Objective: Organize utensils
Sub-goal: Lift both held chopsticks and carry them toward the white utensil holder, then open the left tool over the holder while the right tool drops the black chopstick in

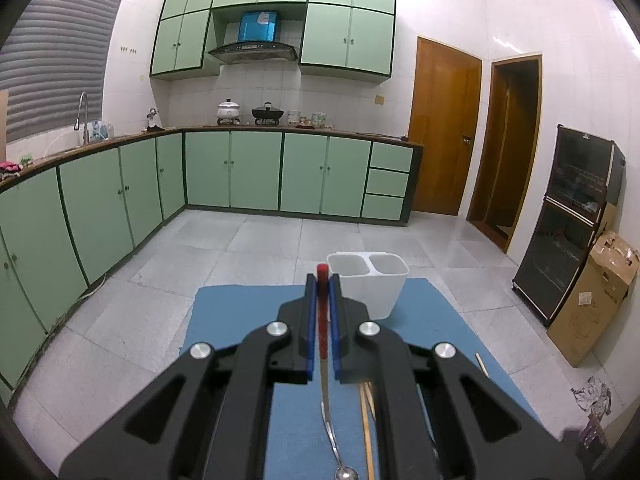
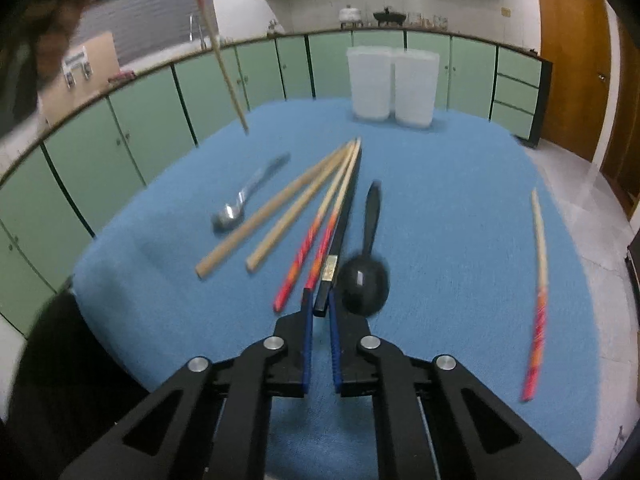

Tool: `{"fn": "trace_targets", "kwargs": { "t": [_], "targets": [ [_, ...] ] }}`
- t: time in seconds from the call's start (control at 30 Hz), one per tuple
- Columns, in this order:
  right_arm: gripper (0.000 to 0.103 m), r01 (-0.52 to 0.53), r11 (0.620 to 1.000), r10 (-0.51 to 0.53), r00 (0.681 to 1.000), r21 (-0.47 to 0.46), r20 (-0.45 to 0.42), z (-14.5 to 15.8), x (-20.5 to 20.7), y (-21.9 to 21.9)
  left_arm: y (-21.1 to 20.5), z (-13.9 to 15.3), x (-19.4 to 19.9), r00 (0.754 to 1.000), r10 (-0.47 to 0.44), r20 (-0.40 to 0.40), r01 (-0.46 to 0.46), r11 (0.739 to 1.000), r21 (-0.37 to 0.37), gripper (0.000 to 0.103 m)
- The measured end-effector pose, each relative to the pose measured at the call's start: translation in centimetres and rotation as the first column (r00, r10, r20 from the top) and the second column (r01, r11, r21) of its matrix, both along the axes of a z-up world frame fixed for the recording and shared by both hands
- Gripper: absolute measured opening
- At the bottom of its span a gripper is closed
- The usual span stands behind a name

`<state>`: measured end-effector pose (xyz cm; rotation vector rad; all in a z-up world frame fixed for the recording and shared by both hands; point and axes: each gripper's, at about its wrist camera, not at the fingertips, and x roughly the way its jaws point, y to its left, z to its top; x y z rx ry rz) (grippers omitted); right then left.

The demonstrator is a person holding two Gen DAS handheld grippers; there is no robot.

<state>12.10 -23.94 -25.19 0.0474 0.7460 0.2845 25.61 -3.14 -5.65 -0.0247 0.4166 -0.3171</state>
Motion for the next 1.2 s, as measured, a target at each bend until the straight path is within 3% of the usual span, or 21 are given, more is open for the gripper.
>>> {"fn": "trace_targets", "kwargs": {
  "t": [0.13,0.33,0.53,0.8,1.03,1.2],
  "targets": [
    [0.008,0.007,1.000,-0.008,0.997,0.018,0.079,6.4,1.6,-1.8,-0.1,0.8,0.3,1.000,-0.015,0.008,0.015,1.000,-0.014,0.005],
    [0.008,-0.023,0.999,0.018,0.994,0.045,0.108,13.1,7.1,-3.6,-1.3,3.3,1.4,0.998,-0.049,0.035,0.051,0.998,-0.033,0.005],
    [0.007,-0.068,0.998,0.067,0.995,0.009,0.075,17.1,14.5,-3.3,-3.7,5.6,4.6,0.996,-0.073,0.059,0.073,0.997,-0.008,0.005],
    [0.007,-0.070,0.997,0.070,0.997,-0.020,0.032,21.0,23.8,-3.7,-7.1,7.2,12.0,0.994,-0.091,0.063,0.092,0.996,-0.007,0.006],
    [0.007,-0.051,0.998,0.054,0.992,-0.031,0.111,27.7,29.5,-4.6,-9.8,8.9,18.2,0.993,-0.081,0.080,0.083,0.996,-0.021,0.006],
    [0.007,-0.018,0.998,0.027,0.989,-0.061,0.148,30.7,34.1,-5.1,-11.1,8.2,22.4,0.996,-0.065,0.069,0.066,0.998,-0.024,0.006]
  ]
}}
